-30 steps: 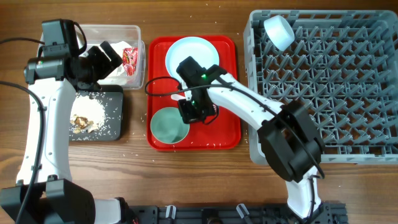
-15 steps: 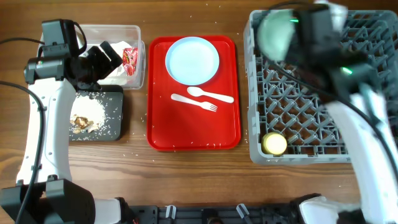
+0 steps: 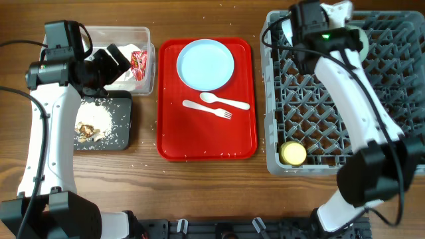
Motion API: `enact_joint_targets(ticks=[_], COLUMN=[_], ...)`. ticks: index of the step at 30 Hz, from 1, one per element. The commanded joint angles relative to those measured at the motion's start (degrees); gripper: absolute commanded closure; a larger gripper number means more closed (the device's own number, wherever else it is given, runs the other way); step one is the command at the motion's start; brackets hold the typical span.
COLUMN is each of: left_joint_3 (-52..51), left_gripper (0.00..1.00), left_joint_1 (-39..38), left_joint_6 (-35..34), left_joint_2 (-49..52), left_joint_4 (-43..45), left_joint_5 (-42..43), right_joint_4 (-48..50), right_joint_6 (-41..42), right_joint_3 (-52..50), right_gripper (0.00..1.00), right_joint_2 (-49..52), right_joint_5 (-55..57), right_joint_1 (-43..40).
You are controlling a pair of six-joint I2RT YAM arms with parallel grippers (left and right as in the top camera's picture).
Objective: Sort waste into correct bins and load items into the dishwasher rack
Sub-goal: 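Place the mint bowl upside down in the rack with the right gripper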
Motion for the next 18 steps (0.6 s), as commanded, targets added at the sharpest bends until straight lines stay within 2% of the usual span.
enact_joint_targets(ticks=[1,7,11,18], left_joint_3=[-0.04,-0.04,-0.04,-0.04], left_gripper=[0.00,0.00,0.00,0.00], left_joint_1=[0.22,0.22,0.22,0.22], left_joint_6=[0.11,0.11,0.11,0.11], left_joint_2=[-0.74,-0.74,-0.74,-0.74], left_joint_4=[0.15,0.15,0.15,0.15], left_joint_5=[0.46,0.46,0.46,0.46], right_joint_4=[-1.53,-2.16,-2.56,-2.36], right_joint_6=[-2.43,-2.38,-2.36,-0.44], right_joint_3=[-0.31,-1.31,-1.77,-1.77], right_gripper=[0.96,0.96,0.96,0.95], right_joint_2=[4.55,6.29,6.29,6.29], right_joint_5=[3.06,-3.21,-3.06,10.21], right_joint_1=[1.38,4.63,4.63,4.63])
